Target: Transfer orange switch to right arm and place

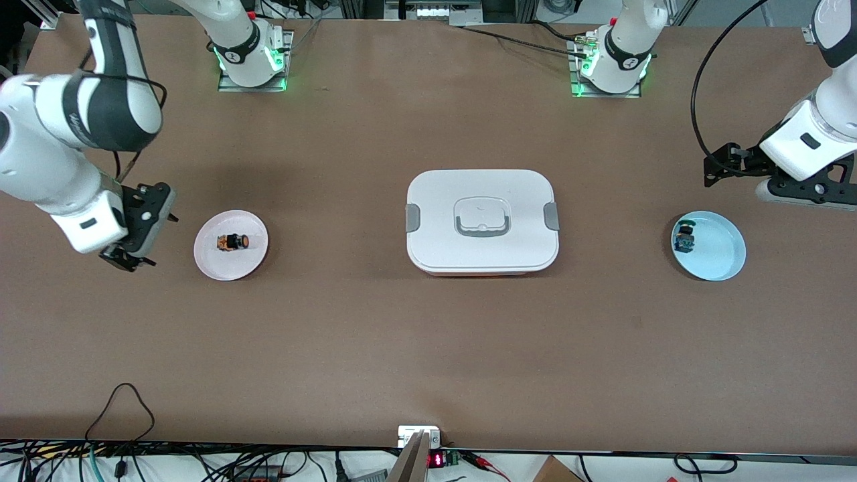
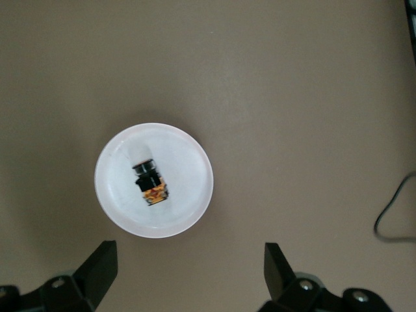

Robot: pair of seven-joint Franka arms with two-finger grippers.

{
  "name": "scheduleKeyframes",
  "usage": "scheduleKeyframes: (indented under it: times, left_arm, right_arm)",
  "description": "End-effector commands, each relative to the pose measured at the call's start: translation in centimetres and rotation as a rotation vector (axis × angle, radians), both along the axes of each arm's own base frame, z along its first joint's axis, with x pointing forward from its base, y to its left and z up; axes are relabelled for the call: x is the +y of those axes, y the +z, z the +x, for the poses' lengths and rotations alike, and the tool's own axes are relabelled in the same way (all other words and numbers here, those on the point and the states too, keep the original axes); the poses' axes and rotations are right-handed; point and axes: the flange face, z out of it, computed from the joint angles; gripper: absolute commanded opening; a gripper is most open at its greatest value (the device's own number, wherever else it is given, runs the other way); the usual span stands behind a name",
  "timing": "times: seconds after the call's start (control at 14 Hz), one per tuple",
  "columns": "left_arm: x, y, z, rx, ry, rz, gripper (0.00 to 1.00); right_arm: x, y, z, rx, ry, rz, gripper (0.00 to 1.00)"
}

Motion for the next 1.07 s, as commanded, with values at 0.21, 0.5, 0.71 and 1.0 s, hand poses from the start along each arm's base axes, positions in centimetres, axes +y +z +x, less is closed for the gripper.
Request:
scheduleKeyframes:
  times: [0.21,0.5,0.71,1.0]
  left_arm:
    - [0.0,0.4,0.5,-0.007,0.016,-0.014,1.00]
    - [-0.3,0.5,0.5,-0.008,0.016,-0.013,1.00]
    - [-0.3,0.6,0.5,-0.008,0.016,-0.013,1.00]
    - [-0.3,0.6,0.5,-0.007,0.016,-0.013,1.00]
  right_arm:
    - [1.4,3.9,-2.5,0.181,-0.701,0.047,1.00]
    - [3.2,7.6,-2.7,0.125,-0.858,-0.041,1.00]
    - [-0.2,11.1,-1.9,0.026,-0.854,-0.082,1.00]
    - [-5.3,12.9,-2.7,0.115,-0.968,-0.027,1.00]
